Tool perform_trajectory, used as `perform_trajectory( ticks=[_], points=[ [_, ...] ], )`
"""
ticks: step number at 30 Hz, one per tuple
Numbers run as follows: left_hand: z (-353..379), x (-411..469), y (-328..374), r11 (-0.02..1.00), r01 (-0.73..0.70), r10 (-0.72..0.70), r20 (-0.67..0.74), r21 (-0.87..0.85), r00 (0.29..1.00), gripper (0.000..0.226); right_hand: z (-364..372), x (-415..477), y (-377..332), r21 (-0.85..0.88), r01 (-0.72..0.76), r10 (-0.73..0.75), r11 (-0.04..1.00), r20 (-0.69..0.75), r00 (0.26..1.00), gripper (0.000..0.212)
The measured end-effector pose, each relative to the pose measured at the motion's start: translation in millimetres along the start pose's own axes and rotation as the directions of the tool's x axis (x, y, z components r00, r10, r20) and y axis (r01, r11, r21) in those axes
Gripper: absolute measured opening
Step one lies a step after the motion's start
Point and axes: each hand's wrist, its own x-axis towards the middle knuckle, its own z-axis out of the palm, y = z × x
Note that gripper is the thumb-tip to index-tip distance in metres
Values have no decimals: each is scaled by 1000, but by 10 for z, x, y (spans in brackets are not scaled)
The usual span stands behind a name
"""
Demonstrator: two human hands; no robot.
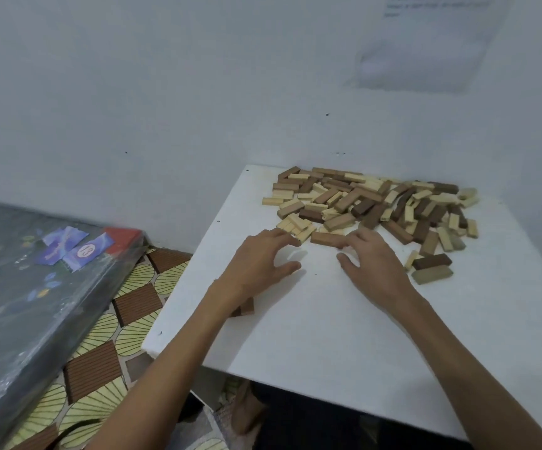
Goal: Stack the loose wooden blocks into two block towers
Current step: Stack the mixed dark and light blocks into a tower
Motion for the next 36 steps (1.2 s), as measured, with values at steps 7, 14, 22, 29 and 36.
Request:
perform_trajectory(
  ticks=[7,14,22,29,36],
  points=[
    [308,415,234,930,-124,84,128,347,988,54,-56,-80,78,-185,3,13,983,83,996,37],
    [266,644,215,979,-19,41,-104,205,994,42,-190,36,268,-61,-58,54,996,-70,996,32],
    [238,848,331,943,-49,46,17,328,999,31,-450,815,456,-378,-18,66,926,114,991,56],
    [234,838,319,949,-44,76,-90,311,993,30,-554,966,672,-486,253,-95,836,327,940,63],
    [326,747,457,992,71,-54,-161,103,985,31,-638,898,776,-440,357,-251,824,282,926,56]
  ],
)
